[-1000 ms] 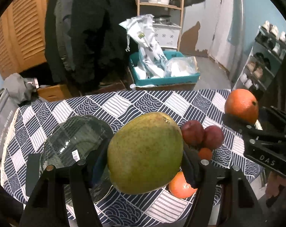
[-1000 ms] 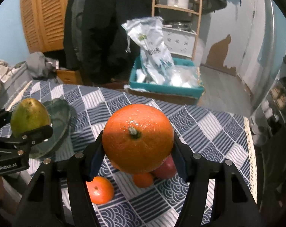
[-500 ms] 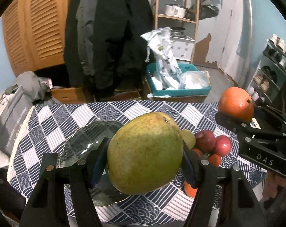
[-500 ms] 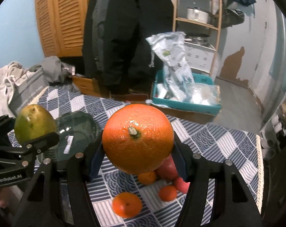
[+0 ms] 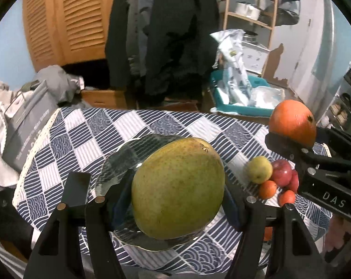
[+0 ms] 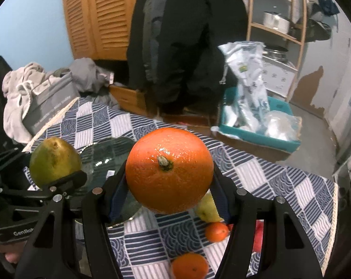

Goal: Organize fruits
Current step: 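Carry the mango with the left tool while the right tool carries the orange over the glass bowl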

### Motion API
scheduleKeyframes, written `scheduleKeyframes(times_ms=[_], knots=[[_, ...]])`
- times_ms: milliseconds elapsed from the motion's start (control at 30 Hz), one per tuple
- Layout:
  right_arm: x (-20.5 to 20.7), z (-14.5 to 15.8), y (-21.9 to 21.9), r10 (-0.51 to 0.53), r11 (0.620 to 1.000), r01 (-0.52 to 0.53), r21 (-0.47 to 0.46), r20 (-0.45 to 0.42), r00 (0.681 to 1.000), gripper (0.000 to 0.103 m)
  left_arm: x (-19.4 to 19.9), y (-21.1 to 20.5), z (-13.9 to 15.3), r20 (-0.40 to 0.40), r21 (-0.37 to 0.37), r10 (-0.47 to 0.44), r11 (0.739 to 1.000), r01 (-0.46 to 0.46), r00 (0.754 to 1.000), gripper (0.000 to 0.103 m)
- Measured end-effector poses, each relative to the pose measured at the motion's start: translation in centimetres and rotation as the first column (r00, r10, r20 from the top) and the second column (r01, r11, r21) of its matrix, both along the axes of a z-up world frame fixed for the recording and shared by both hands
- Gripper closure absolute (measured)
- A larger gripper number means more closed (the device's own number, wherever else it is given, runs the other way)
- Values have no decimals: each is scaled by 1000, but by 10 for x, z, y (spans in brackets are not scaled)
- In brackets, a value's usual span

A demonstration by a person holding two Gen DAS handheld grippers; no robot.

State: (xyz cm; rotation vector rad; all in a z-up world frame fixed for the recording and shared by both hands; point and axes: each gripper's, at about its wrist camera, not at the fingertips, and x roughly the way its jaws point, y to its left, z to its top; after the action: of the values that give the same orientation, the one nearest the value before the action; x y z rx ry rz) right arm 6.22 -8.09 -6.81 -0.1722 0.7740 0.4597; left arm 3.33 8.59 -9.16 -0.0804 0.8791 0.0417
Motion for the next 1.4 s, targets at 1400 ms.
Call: scheduleKeyframes(times_ms=[1400], knots=[[29,-128,84,143,980,-183,-72,-375,916,39,17,50,-132,-349,-4,82,996,-89,934,33]])
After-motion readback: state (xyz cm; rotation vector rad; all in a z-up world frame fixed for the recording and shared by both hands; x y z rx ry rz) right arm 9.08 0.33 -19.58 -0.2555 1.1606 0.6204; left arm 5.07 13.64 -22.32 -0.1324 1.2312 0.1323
